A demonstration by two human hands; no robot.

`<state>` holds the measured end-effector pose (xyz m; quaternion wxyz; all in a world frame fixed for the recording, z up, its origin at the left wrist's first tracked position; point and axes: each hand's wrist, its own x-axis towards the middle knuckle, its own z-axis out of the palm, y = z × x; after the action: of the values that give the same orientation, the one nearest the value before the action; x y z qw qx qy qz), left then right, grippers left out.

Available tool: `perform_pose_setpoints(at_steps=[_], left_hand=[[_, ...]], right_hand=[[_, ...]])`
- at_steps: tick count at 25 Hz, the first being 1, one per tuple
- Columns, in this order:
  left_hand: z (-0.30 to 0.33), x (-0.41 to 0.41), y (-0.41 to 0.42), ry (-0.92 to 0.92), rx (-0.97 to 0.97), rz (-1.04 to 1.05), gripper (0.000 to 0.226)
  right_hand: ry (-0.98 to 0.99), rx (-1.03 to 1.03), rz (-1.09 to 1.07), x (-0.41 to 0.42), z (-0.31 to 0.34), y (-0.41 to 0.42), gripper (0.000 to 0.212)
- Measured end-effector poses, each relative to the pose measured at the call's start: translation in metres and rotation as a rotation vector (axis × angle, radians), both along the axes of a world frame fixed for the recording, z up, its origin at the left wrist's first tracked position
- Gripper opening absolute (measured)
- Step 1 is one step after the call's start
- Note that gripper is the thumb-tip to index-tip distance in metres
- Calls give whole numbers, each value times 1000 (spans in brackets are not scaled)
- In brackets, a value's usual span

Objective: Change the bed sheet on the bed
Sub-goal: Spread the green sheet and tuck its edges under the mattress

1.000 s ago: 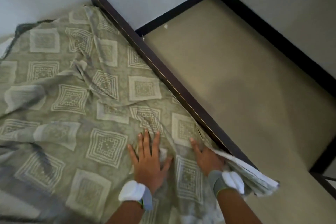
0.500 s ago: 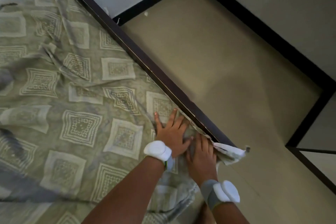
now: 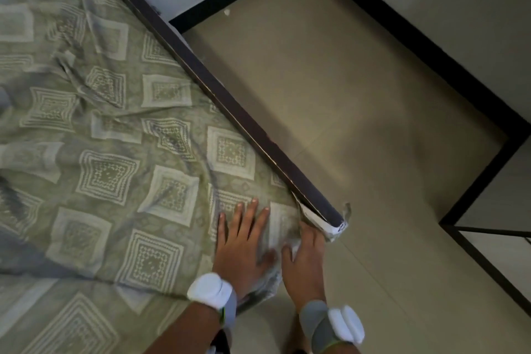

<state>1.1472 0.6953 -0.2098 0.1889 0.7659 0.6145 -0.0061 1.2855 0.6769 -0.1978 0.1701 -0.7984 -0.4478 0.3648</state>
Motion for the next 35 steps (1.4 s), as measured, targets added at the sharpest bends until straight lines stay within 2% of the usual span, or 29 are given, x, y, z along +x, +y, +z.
perform_pose_setpoints(at_steps=[1,3,4,5,7,10,13,15,17,19,22,24,27,30,32,35], left_hand=[[-2,5,-21,43,-8,15,95],[-8,17,-40,127,-26,64,110],[-11,21,-41,150,-10,97,113],[-14,27,-43,165,-10,134,114],[-15,32,-36,166,-6,181,114],[-16,38,-34,112,-7,242,104],[-10,50,-43,2,35,315,79],[1,56,-63,-201,37,423,53],[17,60,-78,-496,16,557,23],[41,61,-82,-661,-27,634,12],[86,51,-70,-560,141,480,25],[113,39,-38,-550,187,251,31],[135,25,31,-454,-17,-211,36],[124,35,83,-121,-131,-577,52],[115,58,104,102,-252,-660,47],[104,95,121,334,-502,-702,40]], right_hand=[[69,-109,-173,4,-7,-9,48],[397,-386,-468,6,-14,-6,42],[566,-486,-553,5,-14,3,41],[654,-516,-578,6,-17,8,45],[632,-460,-547,7,-30,20,57],[560,-378,-502,13,-37,25,26],[528,-347,-509,16,-41,23,33],[501,-258,-470,11,-28,11,38],[499,-137,-420,4,-5,-3,42],[480,-29,-312,2,24,-10,44],[493,74,-163,2,70,-13,42],[513,115,-109,0,89,-14,36],[564,132,-122,-10,99,-19,28],[578,139,-177,-13,101,-23,44],[580,137,-179,-8,98,-24,49],[523,121,-169,-5,90,-27,48]])
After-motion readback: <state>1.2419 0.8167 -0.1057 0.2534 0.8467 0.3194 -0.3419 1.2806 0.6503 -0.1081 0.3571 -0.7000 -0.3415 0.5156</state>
